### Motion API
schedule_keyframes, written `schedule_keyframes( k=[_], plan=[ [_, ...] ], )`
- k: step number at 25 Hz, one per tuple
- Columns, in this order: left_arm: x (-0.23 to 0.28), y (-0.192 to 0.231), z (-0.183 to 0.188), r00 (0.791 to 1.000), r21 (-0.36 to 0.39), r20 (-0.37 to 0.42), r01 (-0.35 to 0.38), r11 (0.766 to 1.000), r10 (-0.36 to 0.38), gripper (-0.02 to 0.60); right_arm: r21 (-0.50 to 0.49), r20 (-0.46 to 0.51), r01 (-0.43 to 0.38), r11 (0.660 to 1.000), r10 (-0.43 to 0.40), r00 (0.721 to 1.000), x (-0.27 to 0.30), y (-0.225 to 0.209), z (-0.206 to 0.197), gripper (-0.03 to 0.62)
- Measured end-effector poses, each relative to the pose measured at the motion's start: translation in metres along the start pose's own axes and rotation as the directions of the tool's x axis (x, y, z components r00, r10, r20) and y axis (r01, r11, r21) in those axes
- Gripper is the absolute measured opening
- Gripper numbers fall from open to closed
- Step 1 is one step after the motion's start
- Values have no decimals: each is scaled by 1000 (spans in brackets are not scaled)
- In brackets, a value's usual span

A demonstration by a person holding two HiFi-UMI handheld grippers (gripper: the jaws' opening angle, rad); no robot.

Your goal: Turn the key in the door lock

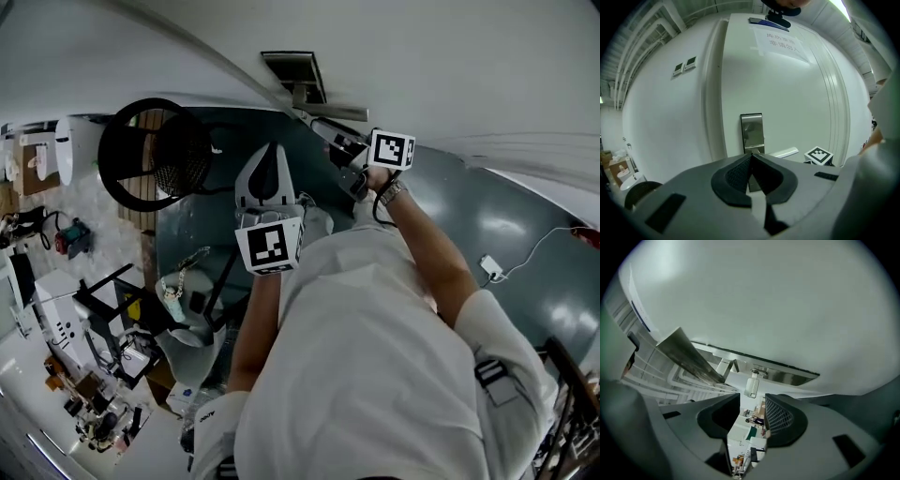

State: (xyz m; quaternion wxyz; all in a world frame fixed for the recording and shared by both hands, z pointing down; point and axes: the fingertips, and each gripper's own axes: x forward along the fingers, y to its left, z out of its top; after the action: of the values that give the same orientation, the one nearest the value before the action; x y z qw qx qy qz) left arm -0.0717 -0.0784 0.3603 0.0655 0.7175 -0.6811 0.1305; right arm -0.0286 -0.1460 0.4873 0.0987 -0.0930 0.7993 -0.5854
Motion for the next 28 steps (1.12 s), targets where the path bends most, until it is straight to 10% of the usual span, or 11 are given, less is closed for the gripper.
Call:
schedule_keyframes(
  k=[9,15,28],
  plan=[
    [-11,-10,-12,991,6,-49,-122,992,123,9,165,-27,-220,962,227,973,22,-18,-1,143],
    [-13,-18,-17,986,37,-75,-144,989,146,9,277,11,-400,874,413,911,31,-13,-3,143],
    [-4,-32,-11,985,91,-111,-121,988,131,9,335,66,-490,805,499,864,45,1,0,31]
  ],
)
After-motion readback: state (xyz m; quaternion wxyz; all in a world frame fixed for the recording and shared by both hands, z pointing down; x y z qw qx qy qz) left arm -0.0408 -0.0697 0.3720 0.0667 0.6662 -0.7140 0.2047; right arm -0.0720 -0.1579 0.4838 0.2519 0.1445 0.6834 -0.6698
